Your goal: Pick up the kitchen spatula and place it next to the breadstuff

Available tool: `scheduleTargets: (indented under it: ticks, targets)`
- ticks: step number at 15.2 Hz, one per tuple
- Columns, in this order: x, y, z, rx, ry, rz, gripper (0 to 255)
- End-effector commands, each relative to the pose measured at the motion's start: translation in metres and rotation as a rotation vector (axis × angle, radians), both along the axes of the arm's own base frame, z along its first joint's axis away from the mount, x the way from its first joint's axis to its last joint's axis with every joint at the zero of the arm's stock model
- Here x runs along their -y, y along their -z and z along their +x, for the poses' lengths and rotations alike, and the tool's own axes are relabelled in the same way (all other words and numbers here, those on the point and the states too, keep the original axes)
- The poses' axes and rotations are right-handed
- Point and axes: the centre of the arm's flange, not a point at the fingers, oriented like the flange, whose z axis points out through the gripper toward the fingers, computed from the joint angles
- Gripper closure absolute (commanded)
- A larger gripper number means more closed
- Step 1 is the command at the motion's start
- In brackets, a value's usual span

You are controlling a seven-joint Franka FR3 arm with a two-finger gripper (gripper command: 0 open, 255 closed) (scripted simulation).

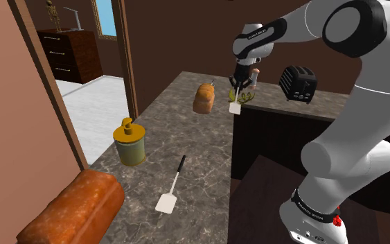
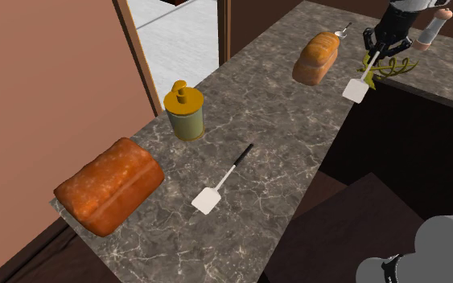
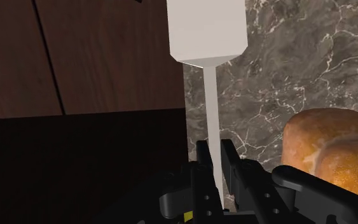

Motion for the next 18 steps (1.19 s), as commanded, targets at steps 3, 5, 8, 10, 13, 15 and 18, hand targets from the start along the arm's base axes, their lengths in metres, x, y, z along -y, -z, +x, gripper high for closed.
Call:
scheduleTargets:
  ticks: [3, 5, 8, 10, 13, 15, 18]
  targets:
    - [0.002, 0.020, 0.001, 0.000, -0.001, 0.000, 255]
    - [0.002, 0.031, 0.001, 0.000, -0.001, 0.000, 255]
    - [0.002, 0.047, 0.001, 0.000, -0.001, 0.000, 255]
    - [0.002, 0.057, 0.001, 0.000, -0.001, 0.000, 255]
    - [0.002, 0.073, 0.001, 0.000, -0.001, 0.000, 255]
    - [0.002, 0.084, 0.001, 0.000, -0.001, 0.000, 255]
    - [0.002, 0.100, 0.001, 0.000, -0.001, 0.000, 255]
